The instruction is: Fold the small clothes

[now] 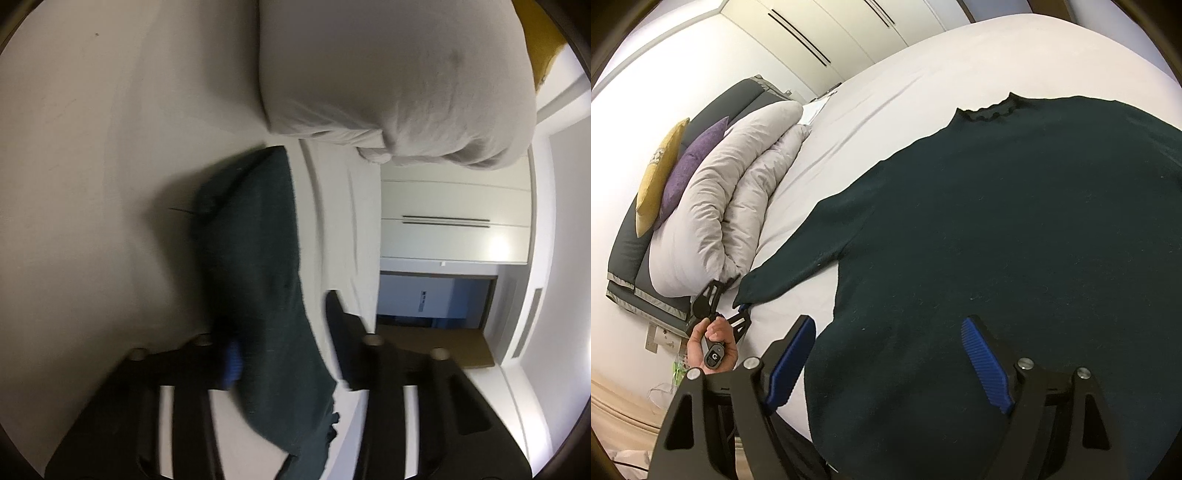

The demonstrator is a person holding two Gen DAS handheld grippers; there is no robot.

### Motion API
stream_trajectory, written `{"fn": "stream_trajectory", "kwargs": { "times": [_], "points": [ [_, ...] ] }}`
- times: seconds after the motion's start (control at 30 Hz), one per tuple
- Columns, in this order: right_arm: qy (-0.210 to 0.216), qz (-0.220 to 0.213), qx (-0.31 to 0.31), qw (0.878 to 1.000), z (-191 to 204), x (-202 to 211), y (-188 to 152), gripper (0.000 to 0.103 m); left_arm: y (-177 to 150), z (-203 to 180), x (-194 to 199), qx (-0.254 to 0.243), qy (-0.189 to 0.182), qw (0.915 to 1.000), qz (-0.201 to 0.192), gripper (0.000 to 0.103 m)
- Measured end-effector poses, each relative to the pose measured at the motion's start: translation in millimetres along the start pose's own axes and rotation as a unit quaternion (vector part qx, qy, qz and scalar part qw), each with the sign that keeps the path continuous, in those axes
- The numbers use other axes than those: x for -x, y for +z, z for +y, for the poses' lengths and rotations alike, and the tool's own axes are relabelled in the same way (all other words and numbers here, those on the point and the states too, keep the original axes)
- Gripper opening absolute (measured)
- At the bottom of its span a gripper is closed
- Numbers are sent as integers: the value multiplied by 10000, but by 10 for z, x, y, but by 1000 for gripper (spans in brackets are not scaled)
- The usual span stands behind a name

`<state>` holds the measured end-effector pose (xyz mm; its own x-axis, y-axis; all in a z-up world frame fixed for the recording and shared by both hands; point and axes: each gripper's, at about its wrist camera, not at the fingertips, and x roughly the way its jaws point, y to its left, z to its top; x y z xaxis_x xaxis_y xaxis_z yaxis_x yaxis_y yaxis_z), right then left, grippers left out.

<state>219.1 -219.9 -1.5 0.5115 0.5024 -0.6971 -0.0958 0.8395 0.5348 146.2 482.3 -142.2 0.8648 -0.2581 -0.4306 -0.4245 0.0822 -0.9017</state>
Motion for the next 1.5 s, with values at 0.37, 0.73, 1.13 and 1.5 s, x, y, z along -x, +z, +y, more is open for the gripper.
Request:
{"fn": "stream_trajectory", "kwargs": {
  "times": [0.37, 0.73, 1.13, 1.5],
  "points": [
    [-74, -89, -502, 9987, -473, 45, 98, 68, -1471, -1561, -613, -3773, 743, 9228, 239, 18],
    [145, 45, -895, 9959, -963, -100, 611, 67, -4035, -1075, -1269, -7410, 1681, 6468, 659, 8],
    [430, 342, -99, 9984, -266, -726, 990, 80, -2915, -1135, -635, -5354, 746, 8412, 126, 6],
    [-395, -76, 3792, 9244, 1789, -1388, 554, 69, -1832, -847, -491, -4127, 466, 9091, -323, 7]
  ]
}}
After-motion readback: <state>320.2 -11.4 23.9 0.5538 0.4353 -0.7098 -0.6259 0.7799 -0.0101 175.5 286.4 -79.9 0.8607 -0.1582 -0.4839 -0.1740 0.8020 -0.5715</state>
